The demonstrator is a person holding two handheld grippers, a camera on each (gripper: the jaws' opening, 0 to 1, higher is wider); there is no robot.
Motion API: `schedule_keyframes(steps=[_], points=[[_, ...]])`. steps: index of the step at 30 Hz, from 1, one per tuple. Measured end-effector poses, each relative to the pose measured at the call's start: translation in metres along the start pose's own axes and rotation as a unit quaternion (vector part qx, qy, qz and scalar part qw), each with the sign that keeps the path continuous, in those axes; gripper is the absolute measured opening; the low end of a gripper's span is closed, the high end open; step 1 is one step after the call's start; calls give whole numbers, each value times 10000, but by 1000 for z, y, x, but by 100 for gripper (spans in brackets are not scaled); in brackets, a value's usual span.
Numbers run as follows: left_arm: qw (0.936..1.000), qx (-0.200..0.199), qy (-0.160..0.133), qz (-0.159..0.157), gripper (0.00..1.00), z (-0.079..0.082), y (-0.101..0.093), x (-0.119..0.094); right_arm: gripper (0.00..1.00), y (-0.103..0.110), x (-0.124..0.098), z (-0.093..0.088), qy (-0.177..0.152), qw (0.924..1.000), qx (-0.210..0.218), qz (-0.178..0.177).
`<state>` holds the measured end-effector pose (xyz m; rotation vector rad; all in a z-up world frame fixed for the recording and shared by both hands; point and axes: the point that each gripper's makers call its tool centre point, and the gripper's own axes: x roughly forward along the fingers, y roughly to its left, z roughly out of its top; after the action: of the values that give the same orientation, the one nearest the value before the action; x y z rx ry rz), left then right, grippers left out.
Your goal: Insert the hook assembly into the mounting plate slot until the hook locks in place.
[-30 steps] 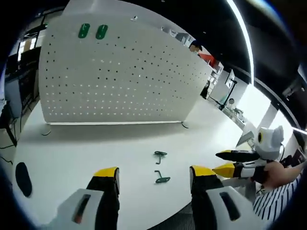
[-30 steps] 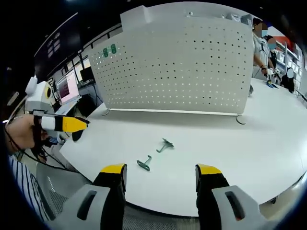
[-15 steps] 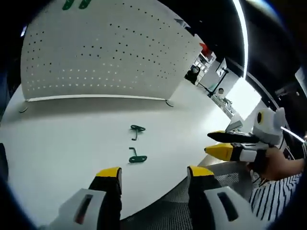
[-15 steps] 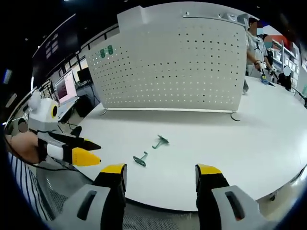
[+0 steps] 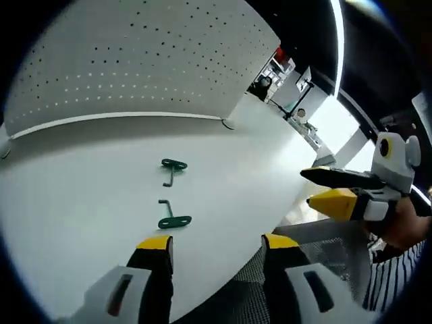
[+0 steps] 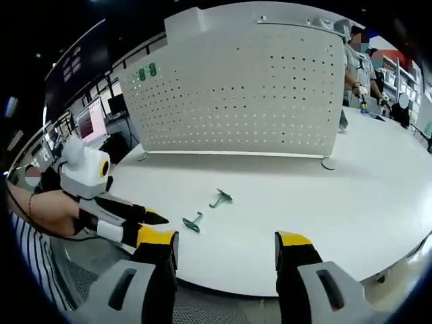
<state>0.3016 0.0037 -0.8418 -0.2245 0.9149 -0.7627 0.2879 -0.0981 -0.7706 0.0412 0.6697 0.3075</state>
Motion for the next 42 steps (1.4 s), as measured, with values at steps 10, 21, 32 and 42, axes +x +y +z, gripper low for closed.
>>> schedule_keyframes(steps=[10, 21, 32, 42], points=[[9997, -160, 187, -50, 53, -4, 8, 25, 55, -7, 1, -3, 57, 10000, 46, -62], [9997, -215, 110, 58, 50, 11, 22, 40, 54, -7, 4, -7, 181, 9998, 50, -49], [9989, -1, 222, 408, 42, 13, 35, 54, 54, -11, 4, -10, 230, 9996, 127, -104], [9940, 741, 334, 738, 27, 17, 46, 57, 53, -12, 3, -11, 241, 9995, 178, -112]])
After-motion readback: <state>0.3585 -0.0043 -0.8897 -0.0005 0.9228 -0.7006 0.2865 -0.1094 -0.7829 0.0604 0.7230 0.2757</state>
